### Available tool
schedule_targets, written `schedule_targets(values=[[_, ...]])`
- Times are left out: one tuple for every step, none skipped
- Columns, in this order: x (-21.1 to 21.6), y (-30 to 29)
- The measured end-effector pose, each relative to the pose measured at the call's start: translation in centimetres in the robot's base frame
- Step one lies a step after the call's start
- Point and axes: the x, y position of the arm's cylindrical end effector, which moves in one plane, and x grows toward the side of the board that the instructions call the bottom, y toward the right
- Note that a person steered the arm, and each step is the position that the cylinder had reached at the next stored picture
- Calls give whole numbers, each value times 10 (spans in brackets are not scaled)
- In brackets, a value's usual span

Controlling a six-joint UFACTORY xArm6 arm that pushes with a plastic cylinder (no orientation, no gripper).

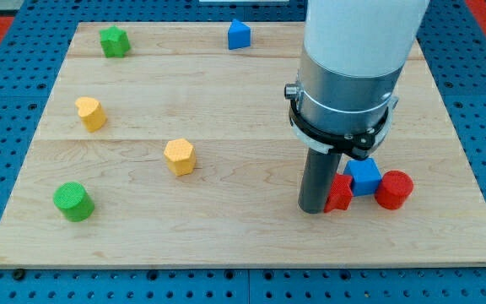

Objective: Push the yellow hexagon to the left of the red star

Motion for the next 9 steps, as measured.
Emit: schedule_targets(values=[[-6, -65], [-20, -159], [-46, -188], [-89, -188], [-94, -183], [-96, -156], [-83, -126], [-84, -107], [-87, -104]])
